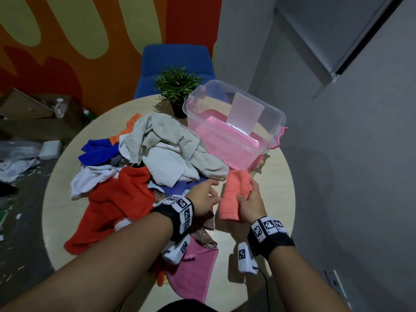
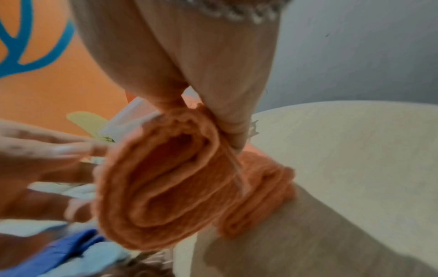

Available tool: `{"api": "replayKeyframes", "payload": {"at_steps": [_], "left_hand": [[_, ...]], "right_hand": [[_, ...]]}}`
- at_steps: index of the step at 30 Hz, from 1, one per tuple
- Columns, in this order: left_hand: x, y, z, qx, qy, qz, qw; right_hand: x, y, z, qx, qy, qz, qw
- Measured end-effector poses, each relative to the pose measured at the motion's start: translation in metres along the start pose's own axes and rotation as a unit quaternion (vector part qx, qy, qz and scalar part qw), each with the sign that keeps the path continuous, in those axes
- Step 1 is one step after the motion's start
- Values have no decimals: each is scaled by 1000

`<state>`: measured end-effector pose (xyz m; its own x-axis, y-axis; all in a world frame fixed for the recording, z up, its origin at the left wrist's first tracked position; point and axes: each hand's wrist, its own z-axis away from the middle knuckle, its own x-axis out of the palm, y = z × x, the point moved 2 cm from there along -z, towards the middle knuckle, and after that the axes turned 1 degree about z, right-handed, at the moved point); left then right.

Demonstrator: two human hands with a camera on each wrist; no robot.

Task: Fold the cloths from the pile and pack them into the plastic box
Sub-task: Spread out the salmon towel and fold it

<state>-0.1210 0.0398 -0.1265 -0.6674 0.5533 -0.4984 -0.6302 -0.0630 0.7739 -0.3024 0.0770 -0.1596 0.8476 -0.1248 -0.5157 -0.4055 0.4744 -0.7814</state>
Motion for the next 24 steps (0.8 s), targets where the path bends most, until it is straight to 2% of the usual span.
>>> {"api": "replayKeyframes", "payload": {"at_steps": [4,8,10,12,16,19,21,24], "left_hand": [[-4,1,1,17,17,7,1000],[-16,-11,6,24,52,-13,998],[-22,-21,8,13,61,-2,998],[-27,-31,9,1,68,1,998],[-31,-44,14,-26,67,25,997],[-32,-47,17,-22,79,16,997],[-32,-48,16,-15,93,16,995],[-31,-48,15,-18,99,16,995]], "right_hand": [[-13,5,-18,0,11,41,999],[-8,13,-33,19,30,170,985],[-3,19,-34,1,39,207,978],[4,25,-37,-28,30,220,975],[5,22,-42,-62,24,181,981],[3,13,-40,-63,59,246,965],[4,10,-39,-27,88,248,964],[13,12,-39,58,45,239,968]]}}
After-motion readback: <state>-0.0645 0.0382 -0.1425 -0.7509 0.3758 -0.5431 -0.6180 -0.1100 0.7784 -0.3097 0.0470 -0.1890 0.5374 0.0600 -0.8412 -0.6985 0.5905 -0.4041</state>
